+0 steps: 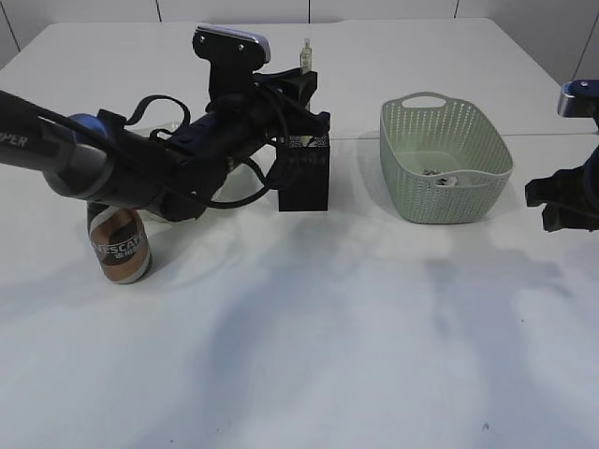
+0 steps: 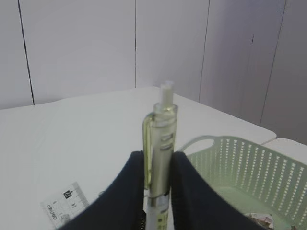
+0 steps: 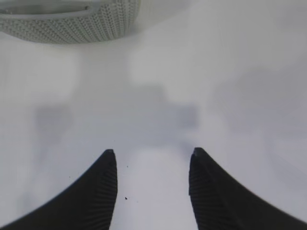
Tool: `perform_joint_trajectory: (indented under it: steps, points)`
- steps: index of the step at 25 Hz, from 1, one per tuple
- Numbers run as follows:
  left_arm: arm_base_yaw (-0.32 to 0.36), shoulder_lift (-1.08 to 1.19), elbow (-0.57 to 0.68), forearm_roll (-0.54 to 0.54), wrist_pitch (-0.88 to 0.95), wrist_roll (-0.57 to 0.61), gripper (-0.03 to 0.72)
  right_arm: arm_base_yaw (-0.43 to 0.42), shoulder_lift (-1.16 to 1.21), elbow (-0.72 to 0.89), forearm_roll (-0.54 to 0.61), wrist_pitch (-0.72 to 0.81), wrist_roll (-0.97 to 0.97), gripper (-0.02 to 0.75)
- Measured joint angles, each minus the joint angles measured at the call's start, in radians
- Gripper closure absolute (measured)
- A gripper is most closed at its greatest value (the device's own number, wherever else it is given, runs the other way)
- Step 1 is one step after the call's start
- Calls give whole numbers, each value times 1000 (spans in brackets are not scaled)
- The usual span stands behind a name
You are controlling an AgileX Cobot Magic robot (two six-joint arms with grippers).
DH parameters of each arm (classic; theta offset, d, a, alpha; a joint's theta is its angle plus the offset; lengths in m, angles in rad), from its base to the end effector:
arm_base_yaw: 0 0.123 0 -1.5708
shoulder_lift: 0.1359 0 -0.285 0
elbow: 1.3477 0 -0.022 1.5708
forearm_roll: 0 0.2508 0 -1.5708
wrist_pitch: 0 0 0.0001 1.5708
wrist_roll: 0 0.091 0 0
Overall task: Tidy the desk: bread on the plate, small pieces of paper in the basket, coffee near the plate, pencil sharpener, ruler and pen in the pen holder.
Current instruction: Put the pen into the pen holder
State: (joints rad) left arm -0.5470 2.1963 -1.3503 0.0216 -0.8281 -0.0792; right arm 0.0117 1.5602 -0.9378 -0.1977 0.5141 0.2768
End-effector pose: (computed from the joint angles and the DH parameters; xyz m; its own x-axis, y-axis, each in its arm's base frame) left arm 0.4131 -0.2533 0.1789 0.0245 -0.0905 -0.9956 0.5363 0.8416 -0.0633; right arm 0.3083 -0.0052 0.2186 -0.8543 0.0935 -0.5113 0.1266 0.9915 -0.0304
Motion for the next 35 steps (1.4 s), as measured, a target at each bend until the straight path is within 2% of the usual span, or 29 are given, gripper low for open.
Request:
perform_joint_trajectory:
  steps: [17,20,24,26,31,35]
  points:
    - [4,56,-14,-54,-22,0,578,0,0,0,-2,-5,0,344]
    - [4,56,-43,-54,0,0,530,0,0,0,-2,-7,0,344]
    - [4,56,-67,-55,34,0,378,0,0,0,-2,-7,0,345]
    - [4,56,-67,-57,41,0,330,0,0,0,-2,-7,0,344]
    - [4,58,-67,-54,39,0,300,0,0,0,-2,-9,0,344]
    - [4,55,-67,-2,41,0,298,0,0,0,-2,-10,0,344]
